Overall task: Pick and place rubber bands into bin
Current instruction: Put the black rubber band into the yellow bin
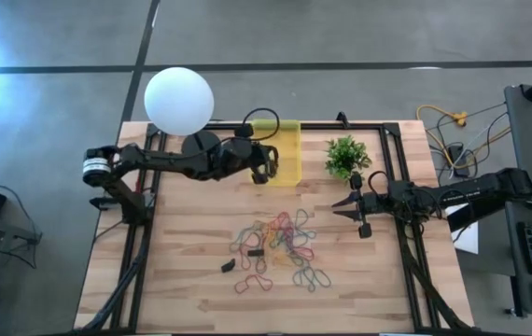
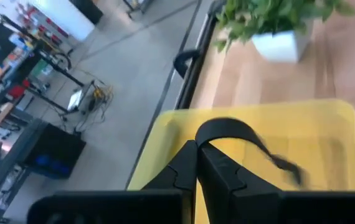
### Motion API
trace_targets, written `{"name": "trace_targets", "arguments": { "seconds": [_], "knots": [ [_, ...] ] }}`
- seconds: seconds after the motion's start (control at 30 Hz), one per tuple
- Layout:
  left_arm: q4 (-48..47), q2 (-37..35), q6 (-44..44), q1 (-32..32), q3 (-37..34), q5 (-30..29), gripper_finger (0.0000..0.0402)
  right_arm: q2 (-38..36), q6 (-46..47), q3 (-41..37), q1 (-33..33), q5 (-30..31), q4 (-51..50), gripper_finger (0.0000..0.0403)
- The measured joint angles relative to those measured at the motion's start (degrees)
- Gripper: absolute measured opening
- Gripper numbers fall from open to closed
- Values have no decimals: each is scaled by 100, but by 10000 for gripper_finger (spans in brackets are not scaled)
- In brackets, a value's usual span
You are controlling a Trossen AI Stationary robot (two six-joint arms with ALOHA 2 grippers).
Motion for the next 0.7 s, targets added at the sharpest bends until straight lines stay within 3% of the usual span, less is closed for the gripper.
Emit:
{"name": "trace_targets", "arguments": {
  "seconds": [0.3,0.7],
  "knots": [
    [-234,0,-294,103,-135,18,6,0,0,-2,0,0,2,68],
    [-278,0,-445,132,-412,29,94,0,0,-2,0,0,2,68]
  ]
}}
